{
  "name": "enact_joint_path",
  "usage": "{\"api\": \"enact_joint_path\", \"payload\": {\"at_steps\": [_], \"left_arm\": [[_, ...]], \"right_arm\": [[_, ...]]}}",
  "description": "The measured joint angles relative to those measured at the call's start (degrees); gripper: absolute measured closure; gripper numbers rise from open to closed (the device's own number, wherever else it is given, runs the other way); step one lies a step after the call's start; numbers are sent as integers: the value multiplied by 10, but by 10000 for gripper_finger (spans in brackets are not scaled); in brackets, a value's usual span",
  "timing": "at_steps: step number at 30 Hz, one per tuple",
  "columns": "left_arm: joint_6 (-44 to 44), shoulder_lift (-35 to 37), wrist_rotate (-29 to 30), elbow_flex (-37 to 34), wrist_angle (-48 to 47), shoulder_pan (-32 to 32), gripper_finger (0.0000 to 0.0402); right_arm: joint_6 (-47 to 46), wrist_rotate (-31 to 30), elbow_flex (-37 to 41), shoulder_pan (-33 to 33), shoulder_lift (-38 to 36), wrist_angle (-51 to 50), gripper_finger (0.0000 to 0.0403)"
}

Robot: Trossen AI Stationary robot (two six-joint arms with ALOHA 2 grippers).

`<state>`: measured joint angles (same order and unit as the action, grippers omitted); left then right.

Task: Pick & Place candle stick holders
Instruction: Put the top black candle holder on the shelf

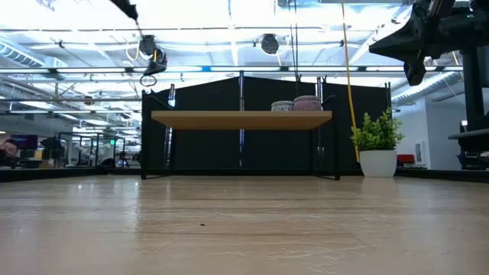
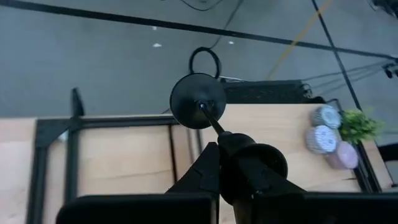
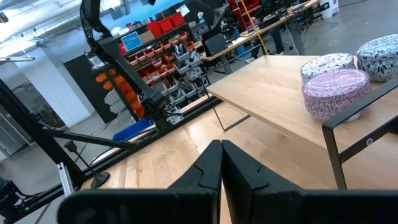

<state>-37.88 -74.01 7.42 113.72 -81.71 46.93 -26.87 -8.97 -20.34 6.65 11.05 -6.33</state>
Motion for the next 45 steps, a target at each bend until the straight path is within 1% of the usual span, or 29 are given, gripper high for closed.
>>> {"api": "enact_joint_path", "payload": {"at_steps": [3, 9, 15, 19, 26, 36, 45], "left_arm": [[10, -48, -7, 39, 0, -20, 392], [39, -135, -58, 94, 0, -24, 392], [54, -206, -86, 130, -15, -19, 392], [58, -236, -105, 133, -36, -4, 392], [58, -261, -129, 133, -50, 21, 392], [60, -277, -152, 133, -37, 36, 392], [61, -295, -153, 132, -46, 44, 392]], "right_arm": [[1, 0, 0, 0, 0, 0, 401], [0, 0, 0, 0, 0, 0, 401], [-1, 0, 0, 0, 0, 0, 401], [0, 0, 0, 0, 0, -3, 401], [-9, 0, 0, 0, 0, -34, 401], [-9, 0, 0, 0, 0, -36, 401], [-9, 0, 0, 0, 0, -37, 401]]}}
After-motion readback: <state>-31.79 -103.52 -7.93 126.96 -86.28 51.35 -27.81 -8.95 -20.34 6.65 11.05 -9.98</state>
